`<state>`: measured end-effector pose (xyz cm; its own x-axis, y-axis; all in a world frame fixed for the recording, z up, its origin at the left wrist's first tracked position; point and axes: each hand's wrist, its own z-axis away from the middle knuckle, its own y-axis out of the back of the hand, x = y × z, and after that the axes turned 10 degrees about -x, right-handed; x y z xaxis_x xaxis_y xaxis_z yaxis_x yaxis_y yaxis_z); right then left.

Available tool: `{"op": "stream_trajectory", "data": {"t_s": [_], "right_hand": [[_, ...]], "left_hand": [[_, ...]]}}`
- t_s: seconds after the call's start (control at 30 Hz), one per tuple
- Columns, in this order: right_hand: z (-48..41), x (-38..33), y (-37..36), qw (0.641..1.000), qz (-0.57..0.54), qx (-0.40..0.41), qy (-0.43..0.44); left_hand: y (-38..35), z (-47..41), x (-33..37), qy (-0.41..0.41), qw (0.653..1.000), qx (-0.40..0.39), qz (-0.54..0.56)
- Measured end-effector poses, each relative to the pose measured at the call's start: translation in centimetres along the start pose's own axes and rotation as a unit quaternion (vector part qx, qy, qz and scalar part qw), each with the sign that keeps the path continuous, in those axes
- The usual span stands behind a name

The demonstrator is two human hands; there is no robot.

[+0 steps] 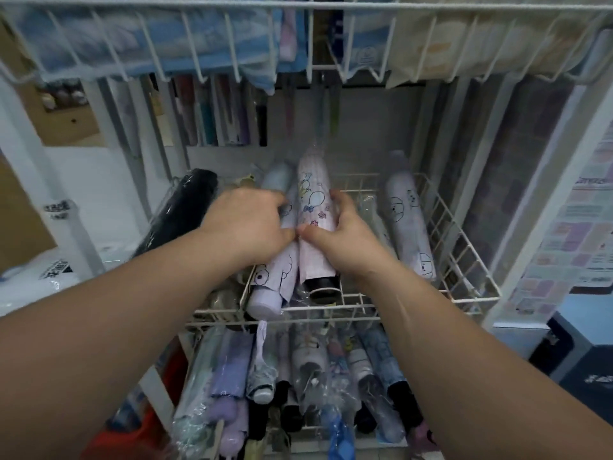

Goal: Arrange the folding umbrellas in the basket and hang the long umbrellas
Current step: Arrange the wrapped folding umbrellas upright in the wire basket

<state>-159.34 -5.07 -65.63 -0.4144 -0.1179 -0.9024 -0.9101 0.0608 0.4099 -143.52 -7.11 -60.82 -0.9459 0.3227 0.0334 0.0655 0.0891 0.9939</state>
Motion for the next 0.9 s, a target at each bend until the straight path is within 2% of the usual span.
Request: {"op": "stream_trajectory", "data": {"t_s": [0.03, 0.1, 0.2, 0.27, 0.4, 0.47, 0.57, 0.67, 0.73, 0.8, 0.87, 0.9], "right_hand": [[-0.1, -0.2, -0.3, 1.000, 0.007, 0.000, -0.005], [-0.5, -0.7, -0.7, 0.999, 0.035, 0.014, -0.011], [-1.4, -1.7, -1.8, 0.997, 0.055, 0.057, -0.022], [-2.1, -2.3, -2.7, 0.995, 0.061, 0.076, -0.022], [-2.7, -2.2, -3.4, 0.984, 0.155, 0.079, -0.021], [-2.2, -1.5, -2.6, 0.980, 0.186, 0.063, -0.039], [-1.2, -0.5, -0.7, 0.974, 0.221, 0.011, -0.050], [-0.2, 0.7, 2.0, 0.965, 0.242, -0.069, -0.069], [0.2, 1.3, 3.8, 0.960, 0.257, -0.085, -0.070], [0.2, 1.9, 5.5, 0.956, 0.283, -0.049, -0.054], [0.0, 2.6, 6.9, 0.938, 0.342, 0.029, -0.050], [0.0, 2.9, 7.4, 0.926, 0.370, 0.040, -0.063]], "left_hand": [[0.1, 0.1, -0.3, -0.004, 0.999, 0.005, -0.052], [0.2, 0.5, -0.9, -0.018, 0.997, 0.001, -0.081], [-0.1, 1.1, -2.3, -0.057, 0.998, -0.004, -0.036], [-0.4, 1.5, -3.2, -0.066, 0.998, 0.021, -0.011], [-0.8, 2.0, -3.3, -0.084, 0.993, 0.062, 0.060], [-0.8, 2.0, -2.1, -0.140, 0.986, 0.061, 0.066], [-0.8, 1.5, 0.0, -0.199, 0.980, 0.000, 0.027], [-1.2, 0.4, 1.6, -0.220, 0.974, -0.046, -0.020], [-1.2, -0.5, 2.4, -0.220, 0.971, -0.053, -0.079], [-0.8, -1.4, 3.2, -0.214, 0.965, -0.049, -0.143], [-0.7, -2.0, 3.3, -0.223, 0.961, -0.034, -0.158], [-0.9, -2.1, 3.1, -0.235, 0.960, -0.027, -0.151]]}}
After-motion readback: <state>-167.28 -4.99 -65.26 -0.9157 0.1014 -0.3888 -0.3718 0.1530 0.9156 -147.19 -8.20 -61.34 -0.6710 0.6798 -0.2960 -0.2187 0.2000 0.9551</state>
